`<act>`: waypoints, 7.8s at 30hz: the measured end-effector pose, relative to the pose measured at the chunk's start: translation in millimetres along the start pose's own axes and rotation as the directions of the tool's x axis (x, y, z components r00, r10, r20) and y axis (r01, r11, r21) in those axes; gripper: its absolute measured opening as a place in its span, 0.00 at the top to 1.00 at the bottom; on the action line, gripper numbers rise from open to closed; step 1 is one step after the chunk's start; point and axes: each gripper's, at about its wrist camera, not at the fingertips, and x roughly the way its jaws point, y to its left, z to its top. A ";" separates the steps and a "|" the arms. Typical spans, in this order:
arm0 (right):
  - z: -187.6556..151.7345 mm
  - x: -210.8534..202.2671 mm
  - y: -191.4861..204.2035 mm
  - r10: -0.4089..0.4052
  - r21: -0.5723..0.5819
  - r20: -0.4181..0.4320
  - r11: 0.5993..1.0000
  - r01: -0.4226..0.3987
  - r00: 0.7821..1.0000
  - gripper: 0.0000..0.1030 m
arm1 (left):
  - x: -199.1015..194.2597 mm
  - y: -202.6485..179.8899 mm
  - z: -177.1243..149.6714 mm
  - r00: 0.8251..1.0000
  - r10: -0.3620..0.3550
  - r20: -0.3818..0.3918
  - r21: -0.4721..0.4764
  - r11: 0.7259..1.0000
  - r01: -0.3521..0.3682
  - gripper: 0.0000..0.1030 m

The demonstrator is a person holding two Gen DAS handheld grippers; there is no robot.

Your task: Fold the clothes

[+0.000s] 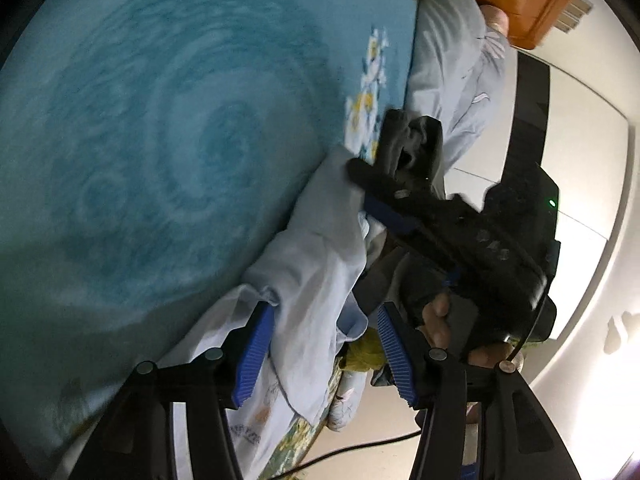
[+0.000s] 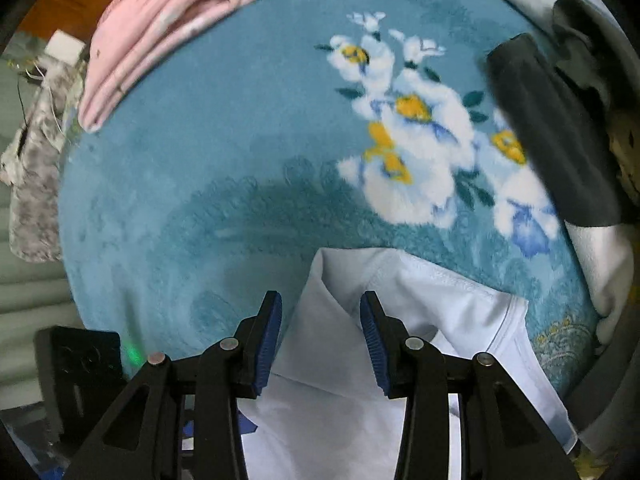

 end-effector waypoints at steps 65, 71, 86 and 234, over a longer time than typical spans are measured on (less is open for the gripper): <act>-488.1 -24.1 -98.5 0.118 0.683 0.318 0.659 -0.314 0.941 0.60 | -62.4 -18.9 -74.7 0.707 0.686 0.171 0.210 0.676 -0.706 0.42; -504.8 -14.4 -85.0 0.195 0.642 0.386 0.645 -0.414 0.902 0.57 | -33.0 -14.2 -81.6 0.573 0.812 0.107 0.296 0.524 -0.798 0.42; -503.6 -38.8 -83.6 0.277 0.572 0.566 0.546 -0.612 0.776 0.98 | -39.3 -18.6 -90.4 0.644 0.760 0.091 0.308 0.593 -0.744 0.93; -392.2 -97.2 -276.3 -0.019 0.698 0.698 0.246 -0.673 0.716 0.83 | 35.9 -132.2 25.0 0.915 0.399 0.061 0.208 0.892 -0.402 0.58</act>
